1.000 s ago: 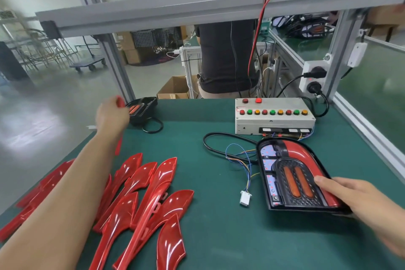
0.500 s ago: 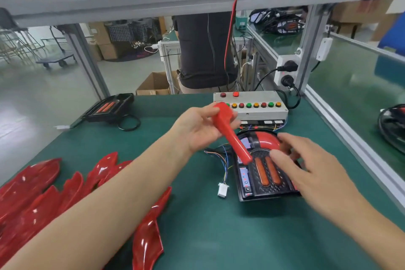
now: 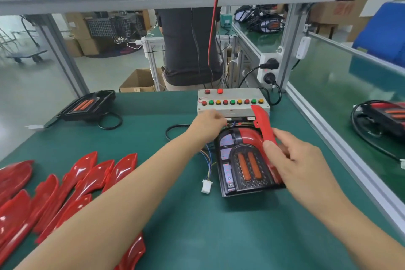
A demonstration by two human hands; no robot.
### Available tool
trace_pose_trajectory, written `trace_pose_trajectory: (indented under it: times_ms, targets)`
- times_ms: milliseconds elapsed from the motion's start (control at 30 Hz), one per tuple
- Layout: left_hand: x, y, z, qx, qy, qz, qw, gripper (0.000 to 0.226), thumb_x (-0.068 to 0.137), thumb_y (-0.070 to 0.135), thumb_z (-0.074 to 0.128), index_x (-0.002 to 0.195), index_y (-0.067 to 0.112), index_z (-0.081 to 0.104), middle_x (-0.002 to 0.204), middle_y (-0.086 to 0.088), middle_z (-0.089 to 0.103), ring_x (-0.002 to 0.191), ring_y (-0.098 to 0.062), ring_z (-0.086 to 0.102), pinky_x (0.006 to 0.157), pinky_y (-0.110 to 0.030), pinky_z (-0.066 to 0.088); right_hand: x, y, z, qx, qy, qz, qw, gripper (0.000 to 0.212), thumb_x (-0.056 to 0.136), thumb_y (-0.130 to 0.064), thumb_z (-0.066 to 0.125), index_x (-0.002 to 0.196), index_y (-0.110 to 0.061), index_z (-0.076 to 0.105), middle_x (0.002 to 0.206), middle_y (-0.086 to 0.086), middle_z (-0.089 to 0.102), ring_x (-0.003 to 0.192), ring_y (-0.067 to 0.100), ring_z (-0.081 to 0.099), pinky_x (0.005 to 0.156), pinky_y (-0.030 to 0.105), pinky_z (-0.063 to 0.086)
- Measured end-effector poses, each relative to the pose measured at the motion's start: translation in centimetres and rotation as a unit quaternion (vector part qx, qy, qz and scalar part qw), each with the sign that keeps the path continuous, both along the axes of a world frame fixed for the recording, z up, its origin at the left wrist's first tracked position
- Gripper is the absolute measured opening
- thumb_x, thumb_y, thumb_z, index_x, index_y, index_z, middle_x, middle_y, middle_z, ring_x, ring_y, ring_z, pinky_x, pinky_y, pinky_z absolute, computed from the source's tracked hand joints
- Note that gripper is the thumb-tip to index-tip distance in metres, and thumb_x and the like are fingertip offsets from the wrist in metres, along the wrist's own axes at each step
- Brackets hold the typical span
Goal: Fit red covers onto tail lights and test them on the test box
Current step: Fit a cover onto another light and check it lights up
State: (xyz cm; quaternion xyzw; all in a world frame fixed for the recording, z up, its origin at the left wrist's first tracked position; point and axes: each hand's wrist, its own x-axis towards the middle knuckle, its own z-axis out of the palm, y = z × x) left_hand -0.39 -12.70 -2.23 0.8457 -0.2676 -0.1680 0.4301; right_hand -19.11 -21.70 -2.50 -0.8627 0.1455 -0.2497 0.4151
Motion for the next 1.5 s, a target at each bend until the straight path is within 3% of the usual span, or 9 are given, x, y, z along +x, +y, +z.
trace_pose_trajectory:
  times_ms: [133, 333, 500, 800, 967, 1067, 1300, 1400, 1500]
  targets:
    - [0.6, -0.5, -1.5, 0.169, 0.011, -0.035, 0.985, 0.019, 0.084, 0.011, 0.059, 0.068, 0.004, 0.052, 0.053, -0.008, 0.04, 0.046, -0.024, 0.042, 0.053, -0.026, 0.044, -0.2, 0.3, -1.5, 0.014, -0.019, 0.018, 1.0, 0.018, 0.098, -0.026, 0.05, 0.09, -0.036, 0.063, 0.064, -0.005, 0.061, 0.053, 0.005, 0.047, 0.053, 0.015, 0.038]
    - [-0.1, -1.1, -1.4, -0.144, 0.363, 0.072, 0.918, 0.02, 0.089, 0.009, 0.049, 0.07, 0.01, 0.055, 0.06, -0.005, 0.062, 0.05, -0.019, 0.057, 0.058, -0.027, 0.05, -0.9, -0.2, -1.6, -0.006, 0.001, 0.022, 1.0, 0.02, 0.098, -0.033, 0.046, 0.105, -0.049, 0.055, 0.08, -0.014, 0.068, 0.068, 0.008, 0.059, 0.065, 0.02, 0.045]
    - [-1.1, -0.6, -1.5, -0.286, 0.472, 0.084, 0.83, 0.037, 0.096, 0.037, 0.05, 0.084, 0.005, 0.065, 0.073, -0.013, 0.072, 0.058, -0.024, 0.068, 0.056, -0.036, 0.058, -2.0, 1.5, -1.4, -0.18, 0.008, 0.024, 0.983, 0.038, 0.101, -0.043, 0.037, 0.132, -0.028, 0.052, 0.089, -0.006, 0.071, 0.069, 0.014, 0.06, 0.063, 0.031, 0.048]
    - [-2.7, -0.3, -1.1, -0.32, 0.477, 0.149, 0.805, 0.043, 0.093, 0.049, 0.051, 0.098, 0.009, 0.066, 0.085, -0.015, 0.074, 0.066, -0.028, 0.072, 0.05, -0.036, 0.057, -0.8, 4.3, -2.1, -0.345, 0.075, -0.024, 0.936, 0.051, 0.072, -0.019, 0.084, 0.118, -0.005, 0.067, 0.06, -0.001, 0.063, 0.042, 0.02, 0.057, 0.037, 0.024, 0.025]
    - [-3.3, -0.2, -1.7, -0.337, 0.46, 0.165, 0.805, 0.043, 0.092, 0.049, 0.051, 0.096, 0.009, 0.066, 0.084, -0.014, 0.074, 0.068, -0.027, 0.072, 0.058, -0.037, 0.057, -0.8, 5.1, -2.2, -0.323, 0.087, -0.023, 0.942, 0.049, 0.08, -0.018, 0.077, 0.125, -0.008, 0.063, 0.066, 0.001, 0.064, 0.049, 0.023, 0.059, 0.045, 0.024, 0.023]
    - [-3.6, 0.3, -1.8, -0.346, 0.463, 0.129, 0.805, 0.04, 0.089, 0.046, 0.057, 0.101, 0.009, 0.068, 0.091, -0.014, 0.074, 0.075, -0.027, 0.072, 0.065, -0.038, 0.058, -0.7, 4.9, -2.2, -0.282, 0.065, -0.019, 0.957, 0.051, 0.1, -0.032, 0.045, 0.149, -0.026, 0.032, 0.096, -0.001, 0.062, 0.08, 0.025, 0.062, 0.058, 0.03, 0.029]
    - [-3.8, 1.1, -2.0, -0.361, 0.402, 0.019, 0.841, 0.06, 0.067, -0.004, 0.068, 0.121, 0.021, 0.06, 0.107, -0.013, 0.07, 0.082, -0.025, 0.069, 0.08, -0.045, 0.057, -0.9, 4.2, -2.1, -0.281, 0.116, -0.037, 0.952, 0.05, 0.102, -0.045, 0.028, 0.15, -0.042, 0.013, 0.105, -0.007, 0.047, 0.084, 0.019, 0.053, 0.065, 0.028, 0.03]
    - [-3.6, 1.0, -1.9, -0.377, 0.406, 0.033, 0.831, 0.059, 0.068, -0.002, 0.068, 0.122, 0.019, 0.059, 0.108, -0.014, 0.07, 0.082, -0.026, 0.07, 0.074, -0.043, 0.059, -1.7, 3.4, -1.6, -0.242, 0.133, -0.029, 0.961, 0.048, 0.094, -0.057, 0.032, 0.141, -0.047, 0.029, 0.111, -0.012, 0.034, 0.083, 0.015, 0.052, 0.071, 0.028, 0.041]
    - [-3.2, 1.3, -1.7, -0.391, 0.416, 0.039, 0.82, 0.062, 0.064, 0.001, 0.07, 0.123, 0.018, 0.059, 0.11, -0.015, 0.069, 0.083, -0.027, 0.071, 0.069, -0.045, 0.058, -3.6, 2.0, -1.6, -0.02, 0.092, -0.055, 0.994, 0.051, 0.076, -0.074, 0.039, 0.09, -0.031, 0.063, 0.08, -0.018, 0.052, 0.062, 0.006, 0.049, 0.062, 0.02, 0.04]
